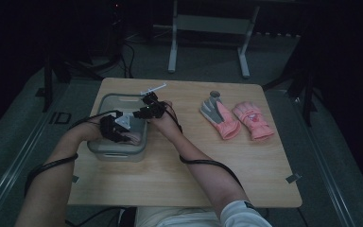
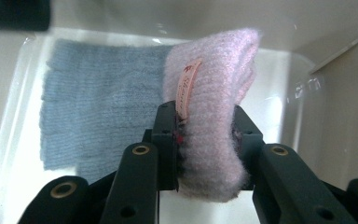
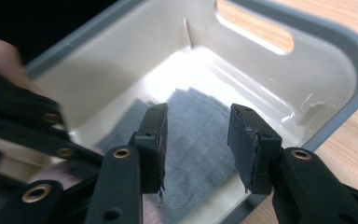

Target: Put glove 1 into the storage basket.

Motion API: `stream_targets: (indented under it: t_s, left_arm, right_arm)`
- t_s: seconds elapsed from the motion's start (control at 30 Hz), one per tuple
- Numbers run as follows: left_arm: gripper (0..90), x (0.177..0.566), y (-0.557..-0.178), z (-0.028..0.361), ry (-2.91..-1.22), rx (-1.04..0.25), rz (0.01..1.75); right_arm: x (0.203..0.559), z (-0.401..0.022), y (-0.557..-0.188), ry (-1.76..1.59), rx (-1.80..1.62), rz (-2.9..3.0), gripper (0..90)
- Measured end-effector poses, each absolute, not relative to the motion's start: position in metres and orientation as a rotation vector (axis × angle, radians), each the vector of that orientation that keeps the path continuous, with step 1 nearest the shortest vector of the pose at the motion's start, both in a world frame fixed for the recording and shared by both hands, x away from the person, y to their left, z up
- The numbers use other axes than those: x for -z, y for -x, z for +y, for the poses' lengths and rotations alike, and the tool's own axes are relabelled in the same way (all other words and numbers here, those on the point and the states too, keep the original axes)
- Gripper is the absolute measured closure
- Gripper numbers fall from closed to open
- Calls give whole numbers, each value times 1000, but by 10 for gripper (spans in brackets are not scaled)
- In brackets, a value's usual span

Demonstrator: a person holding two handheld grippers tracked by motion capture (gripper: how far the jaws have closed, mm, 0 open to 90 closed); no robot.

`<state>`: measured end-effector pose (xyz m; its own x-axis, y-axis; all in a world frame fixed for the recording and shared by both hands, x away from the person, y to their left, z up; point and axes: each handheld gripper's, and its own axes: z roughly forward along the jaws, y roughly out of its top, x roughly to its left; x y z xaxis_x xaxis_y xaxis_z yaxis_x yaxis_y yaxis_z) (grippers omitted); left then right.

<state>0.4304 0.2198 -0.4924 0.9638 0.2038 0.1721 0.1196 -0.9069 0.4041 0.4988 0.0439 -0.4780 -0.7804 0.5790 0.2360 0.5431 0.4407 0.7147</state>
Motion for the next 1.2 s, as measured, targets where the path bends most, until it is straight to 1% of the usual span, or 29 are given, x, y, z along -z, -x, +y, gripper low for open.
stream_targets:
  t_s: [0.03,0.13,0.23,0.27,0.3,0.33,0.37,0.4,0.43,0.47,0.5,0.6,0.67,0.7,0.77,0.8,0.87,0.9,0.97,1.0,1.13,1.2]
  left_arm:
    - [673,492,-431,219,-2716,-294,236]
    - [607,491,-432,218,-2728,-284,292]
    - [493,488,-431,218,-2728,-277,387]
    - [421,488,-431,218,-2728,-277,387]
    - [421,482,-430,219,-2718,-307,486]
    - [283,479,-430,220,-2694,-296,526]
    - [211,474,-429,222,-2668,-282,567]
    - [177,469,-428,223,-2624,-268,599]
    - [168,465,-427,225,-2598,-249,623]
    - [126,465,-427,225,-2598,-249,623]
    - [126,458,-423,226,-2559,-237,638]
    - [82,450,-417,224,-2494,-251,663]
    - [77,445,-411,219,-2458,-285,658]
    - [77,442,-409,216,-2440,-283,660]
    - [77,437,-403,209,-2413,-291,631]
    - [77,434,-401,205,-2405,-286,625]
    - [78,432,-398,201,-2389,-283,621]
    - [78,428,-394,192,-2370,-290,617]
    - [82,424,-390,185,-2362,-305,594]
    - [82,423,-389,181,-2350,-307,597]
    - [82,419,-384,167,-2305,-323,600]
    - [82,419,-381,158,-2296,-318,591]
  right_arm:
    - [476,43,-498,-1024,-1293,2628,561]
    - [468,39,-493,-995,-1321,2623,545]
    - [463,34,-487,-980,-1361,2619,537]
    - [463,34,-487,-980,-1361,2619,537]
    - [462,32,-485,-974,-1369,2621,542]
    - [459,27,-481,-947,-1385,2627,542]
    - [458,25,-479,-939,-1385,2628,543]
    - [457,22,-477,-937,-1392,2627,543]
    - [455,19,-476,-927,-1405,2620,539]
    - [455,19,-476,-927,-1405,2620,539]
    - [453,16,-474,-921,-1414,2616,534]
    - [449,6,-469,-887,-1402,2627,463]
    - [447,1,-466,-884,-1383,2642,408]
    - [446,-2,-465,-875,-1372,2653,363]
    - [445,-8,-463,-886,-1357,2644,333]
    - [445,-12,-463,-886,-1368,2647,290]
    - [444,-16,-462,-887,-1384,2647,278]
    - [444,-21,-461,-883,-1391,2652,271]
    - [443,-37,-458,-918,-1434,2651,256]
    - [443,-43,-456,-924,-1457,2643,230]
    - [443,-68,-452,-906,-1472,2620,180]
    - [442,-81,-451,-899,-1447,2591,182]
